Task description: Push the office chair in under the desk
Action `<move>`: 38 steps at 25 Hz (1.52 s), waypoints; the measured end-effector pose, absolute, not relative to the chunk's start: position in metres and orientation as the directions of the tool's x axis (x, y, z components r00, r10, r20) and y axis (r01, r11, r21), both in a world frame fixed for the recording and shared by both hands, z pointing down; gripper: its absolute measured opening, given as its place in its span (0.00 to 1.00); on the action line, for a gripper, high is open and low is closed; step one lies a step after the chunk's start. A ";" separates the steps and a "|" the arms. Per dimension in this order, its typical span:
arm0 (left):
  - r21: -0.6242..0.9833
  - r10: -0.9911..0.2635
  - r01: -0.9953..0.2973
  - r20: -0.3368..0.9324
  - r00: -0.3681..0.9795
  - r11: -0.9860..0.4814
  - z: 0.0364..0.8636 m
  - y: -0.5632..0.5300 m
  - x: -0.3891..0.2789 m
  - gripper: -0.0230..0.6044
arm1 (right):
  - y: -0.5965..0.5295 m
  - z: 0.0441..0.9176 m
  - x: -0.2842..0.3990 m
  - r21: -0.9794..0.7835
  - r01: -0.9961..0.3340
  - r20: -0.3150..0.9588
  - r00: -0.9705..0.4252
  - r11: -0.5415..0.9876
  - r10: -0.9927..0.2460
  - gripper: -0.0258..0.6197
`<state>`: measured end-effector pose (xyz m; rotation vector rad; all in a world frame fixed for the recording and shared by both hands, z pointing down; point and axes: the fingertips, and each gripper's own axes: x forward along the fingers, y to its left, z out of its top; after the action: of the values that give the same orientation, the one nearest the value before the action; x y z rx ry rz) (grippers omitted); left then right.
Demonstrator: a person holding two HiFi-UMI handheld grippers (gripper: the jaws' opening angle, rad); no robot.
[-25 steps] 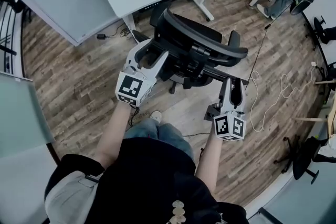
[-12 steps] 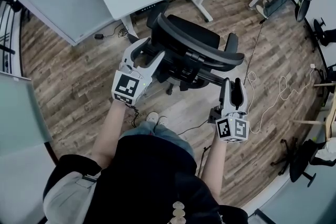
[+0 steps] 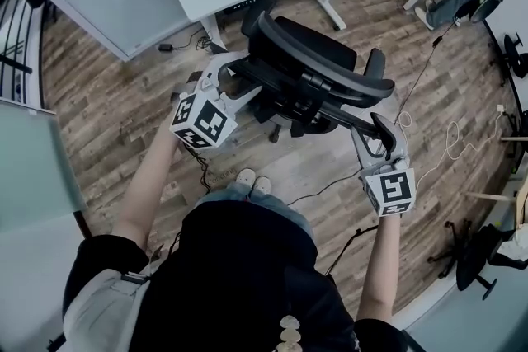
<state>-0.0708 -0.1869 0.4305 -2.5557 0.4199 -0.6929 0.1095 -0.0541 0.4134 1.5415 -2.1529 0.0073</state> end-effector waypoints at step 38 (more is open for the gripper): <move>-0.576 -0.365 0.512 0.811 0.458 -0.637 0.520 -0.199 -0.054 0.27 | -0.078 0.532 0.102 0.441 -0.290 0.875 -0.071 0.849 -0.479 0.19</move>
<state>-0.0543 -0.1985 0.5201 -1.8559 -0.1240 -1.2976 0.1024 -0.0783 0.5321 0.6052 -1.6678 -0.1720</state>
